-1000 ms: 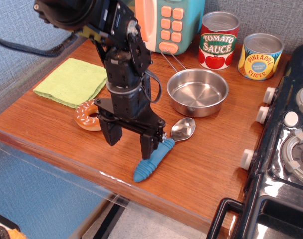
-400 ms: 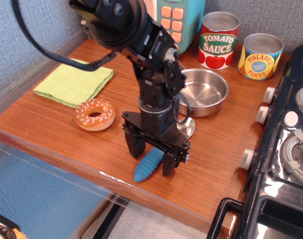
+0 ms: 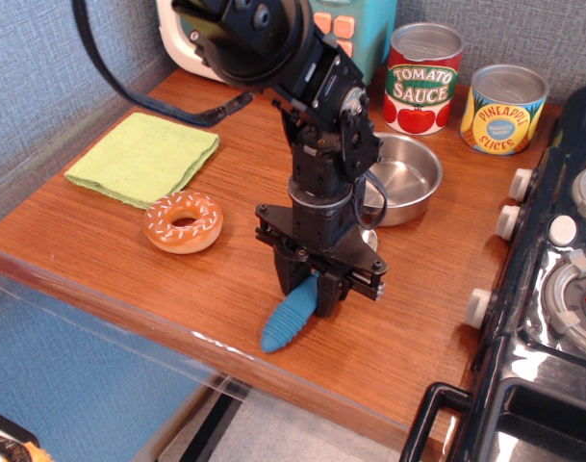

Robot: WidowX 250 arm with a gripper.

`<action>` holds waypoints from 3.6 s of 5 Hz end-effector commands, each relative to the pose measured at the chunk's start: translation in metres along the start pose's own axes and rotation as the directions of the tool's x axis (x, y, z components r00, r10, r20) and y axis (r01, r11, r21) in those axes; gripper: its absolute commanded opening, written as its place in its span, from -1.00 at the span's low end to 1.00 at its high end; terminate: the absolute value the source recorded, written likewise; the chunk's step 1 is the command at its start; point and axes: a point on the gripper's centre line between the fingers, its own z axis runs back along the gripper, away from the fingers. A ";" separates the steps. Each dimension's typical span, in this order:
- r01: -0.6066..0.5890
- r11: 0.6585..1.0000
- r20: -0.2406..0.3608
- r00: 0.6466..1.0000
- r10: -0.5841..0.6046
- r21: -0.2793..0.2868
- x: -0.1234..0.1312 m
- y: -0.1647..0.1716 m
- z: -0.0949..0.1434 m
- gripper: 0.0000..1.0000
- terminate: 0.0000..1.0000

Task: Put the Blue spoon on top of the green cloth

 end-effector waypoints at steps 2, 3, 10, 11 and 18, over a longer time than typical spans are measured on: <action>-0.040 0.999 0.107 0.993 0.043 -0.025 0.009 0.039 0.081 -1.00 -1.00; -0.179 0.984 0.107 0.978 0.178 0.005 0.012 0.091 0.093 -1.00 -1.00; -0.106 0.994 0.040 0.994 0.105 0.025 0.042 0.219 0.048 -1.00 -1.00; -0.122 0.992 0.049 0.991 0.121 0.036 0.037 0.215 0.051 -1.00 -1.00; -0.155 0.987 0.093 0.983 0.157 -0.031 0.026 0.186 0.097 1.00 1.00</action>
